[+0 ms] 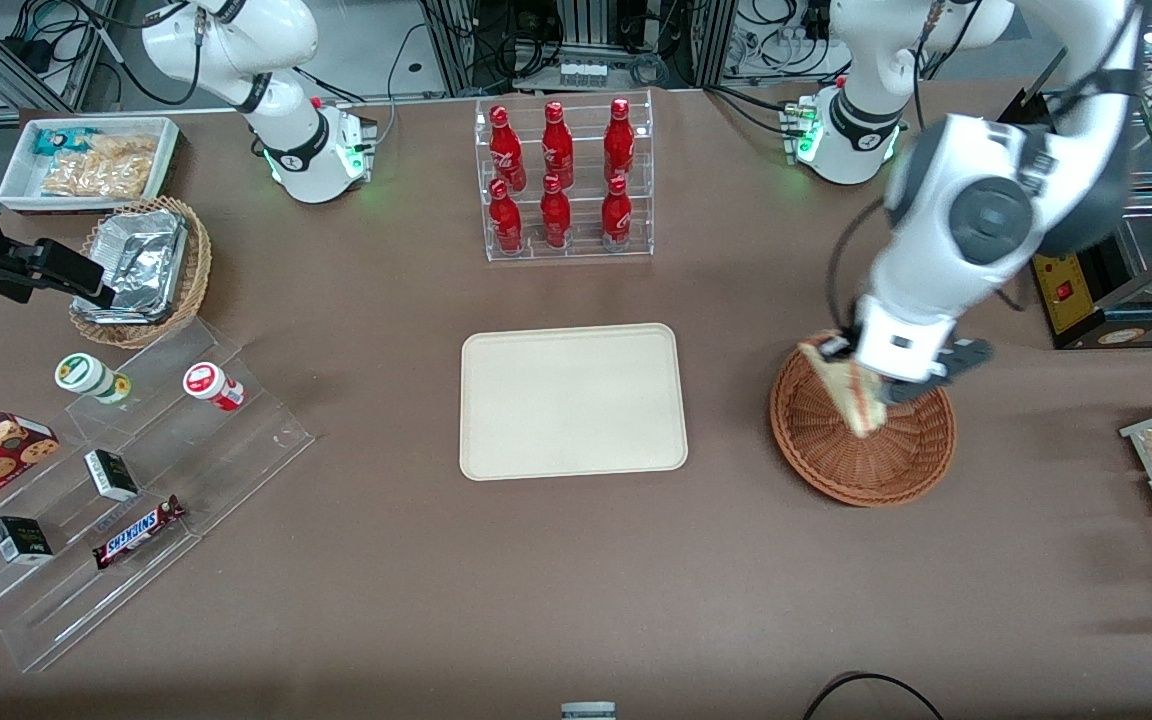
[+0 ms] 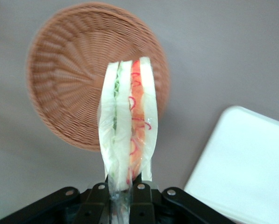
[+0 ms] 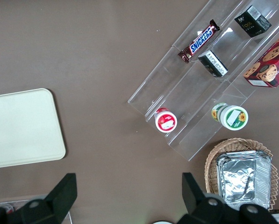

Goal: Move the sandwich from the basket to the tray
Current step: 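Carry the sandwich with the left gripper over the cream tray, then lower the sandwich onto the tray and open the left gripper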

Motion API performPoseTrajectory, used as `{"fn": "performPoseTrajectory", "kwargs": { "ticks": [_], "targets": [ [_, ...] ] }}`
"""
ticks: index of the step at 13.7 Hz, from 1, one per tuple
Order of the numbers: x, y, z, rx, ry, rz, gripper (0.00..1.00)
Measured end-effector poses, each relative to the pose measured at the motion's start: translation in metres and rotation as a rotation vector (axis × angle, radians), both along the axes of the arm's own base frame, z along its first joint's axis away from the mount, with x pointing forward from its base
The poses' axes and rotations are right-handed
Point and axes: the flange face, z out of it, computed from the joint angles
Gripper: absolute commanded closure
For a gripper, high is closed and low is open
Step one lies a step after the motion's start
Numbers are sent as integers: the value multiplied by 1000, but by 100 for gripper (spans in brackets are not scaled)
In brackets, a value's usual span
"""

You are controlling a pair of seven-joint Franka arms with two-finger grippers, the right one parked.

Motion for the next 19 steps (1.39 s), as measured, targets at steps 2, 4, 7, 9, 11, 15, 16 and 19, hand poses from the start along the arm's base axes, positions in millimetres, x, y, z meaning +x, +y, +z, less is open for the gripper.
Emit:
{"fn": "performPoseTrajectory", "kwargs": {
  "ticks": [2, 4, 7, 9, 11, 15, 16, 19],
  "targets": [
    [-21, -68, -13, -9, -4, -84, 94],
    [-35, -131, -34, -34, -23, -128, 94],
    [-50, -204, -78, -80, -43, -188, 94],
    [-62, -244, -105, -110, -57, -204, 94],
    [-70, -269, -126, -119, -48, -227, 94],
    [-71, -294, -153, -123, -29, -247, 94],
    [-69, -296, -159, -126, -29, -247, 94],
    [-62, -299, -183, -107, -42, -266, 91]
  ]
}}
